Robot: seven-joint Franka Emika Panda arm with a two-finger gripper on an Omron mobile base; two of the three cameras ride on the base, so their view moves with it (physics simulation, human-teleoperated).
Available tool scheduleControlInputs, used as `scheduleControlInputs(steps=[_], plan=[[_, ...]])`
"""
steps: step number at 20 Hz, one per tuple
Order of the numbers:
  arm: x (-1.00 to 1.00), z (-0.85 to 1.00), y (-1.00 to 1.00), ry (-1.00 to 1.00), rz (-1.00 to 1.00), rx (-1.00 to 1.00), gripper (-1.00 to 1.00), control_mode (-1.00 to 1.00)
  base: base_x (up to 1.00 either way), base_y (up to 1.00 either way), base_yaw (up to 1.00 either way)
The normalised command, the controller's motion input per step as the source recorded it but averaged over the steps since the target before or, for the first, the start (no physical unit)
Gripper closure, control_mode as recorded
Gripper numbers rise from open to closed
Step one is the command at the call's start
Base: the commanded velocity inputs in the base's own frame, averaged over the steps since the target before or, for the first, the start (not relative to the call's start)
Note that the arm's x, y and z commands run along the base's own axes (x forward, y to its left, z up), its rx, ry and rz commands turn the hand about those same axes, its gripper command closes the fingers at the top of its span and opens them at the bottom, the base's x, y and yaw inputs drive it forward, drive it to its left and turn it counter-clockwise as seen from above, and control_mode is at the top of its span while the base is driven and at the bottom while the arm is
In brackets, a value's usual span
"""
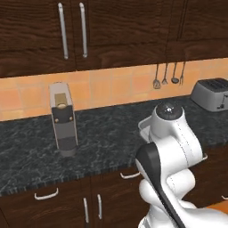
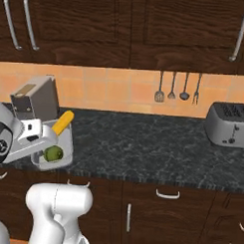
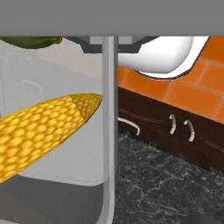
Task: Take the meat container that has the steak and place it on the second highest rack of the freezer. Then take the vegetable container that has the corn and lime and place it on the highest rack of the freezer.
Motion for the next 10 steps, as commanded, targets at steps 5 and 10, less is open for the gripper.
scheduleControlInputs(steps=[5,10], plan=[[0.00,0.00,0.00,0.00,0.00,0.00,1.00,1.00,-0.46,0.00,-0.61],[0.00,0.00,0.00,0.00,0.00,0.00,1.00,1.00,-0.30,-0.01,-0.69]])
